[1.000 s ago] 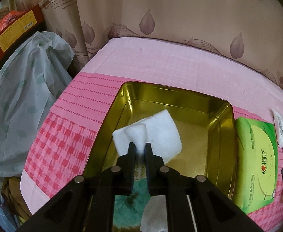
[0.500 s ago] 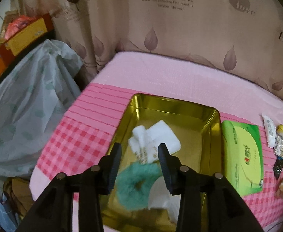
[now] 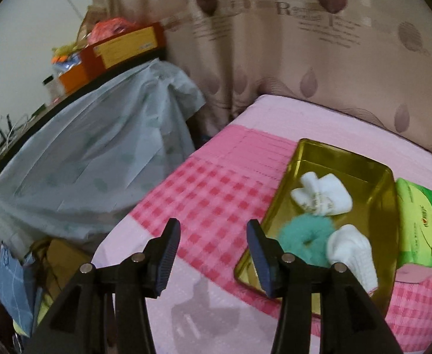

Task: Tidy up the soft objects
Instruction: 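Lift the left tool up out of the tin, then carry the beige sponge into the gold tin and open the right tool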

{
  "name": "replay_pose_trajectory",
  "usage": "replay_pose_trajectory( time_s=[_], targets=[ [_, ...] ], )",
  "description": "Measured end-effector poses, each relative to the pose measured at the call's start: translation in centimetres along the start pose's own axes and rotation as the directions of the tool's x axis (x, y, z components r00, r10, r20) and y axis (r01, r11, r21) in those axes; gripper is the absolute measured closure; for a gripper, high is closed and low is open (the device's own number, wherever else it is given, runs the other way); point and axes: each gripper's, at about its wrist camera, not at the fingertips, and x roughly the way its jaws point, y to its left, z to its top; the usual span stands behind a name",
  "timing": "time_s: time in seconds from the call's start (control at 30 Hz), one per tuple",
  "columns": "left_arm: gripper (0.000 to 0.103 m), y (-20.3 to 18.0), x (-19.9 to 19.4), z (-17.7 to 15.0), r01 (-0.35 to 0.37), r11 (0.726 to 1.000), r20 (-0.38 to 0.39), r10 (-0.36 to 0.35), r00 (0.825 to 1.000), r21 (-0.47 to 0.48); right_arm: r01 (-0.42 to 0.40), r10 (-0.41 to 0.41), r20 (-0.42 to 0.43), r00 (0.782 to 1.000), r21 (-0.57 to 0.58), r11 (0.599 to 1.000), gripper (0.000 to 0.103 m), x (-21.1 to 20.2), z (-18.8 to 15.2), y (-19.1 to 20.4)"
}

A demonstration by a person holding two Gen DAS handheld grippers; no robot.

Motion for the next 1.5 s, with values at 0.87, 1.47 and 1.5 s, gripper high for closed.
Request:
replay_pose_trajectory(
  time_s=[0.87,1.47,1.5],
  targets=[
    [0.055,2.7,0.6,-0.3,-0.017,0.993,-0.033,0.013,0.999,-0.118,-0.339,0.387,0.062,0.920,-0.372,0.864,0.060,-12.7,4.5,14.3],
    [0.055,3.4,1.4,0.0,-0.048,0.990,-0.049,0.041,0.998,-0.134,-0.486,0.544,-0.090,0.834,-0.586,0.649,0.060,-13.8,0.7,28.5],
    [0.055,3.4,1.4,0.0,-0.048,0.990,-0.051,0.041,0.998,-0.135,-0.489,0.543,-0.095,0.835,-0.581,0.651,0.060,-13.5,0.7,29.0]
  ],
)
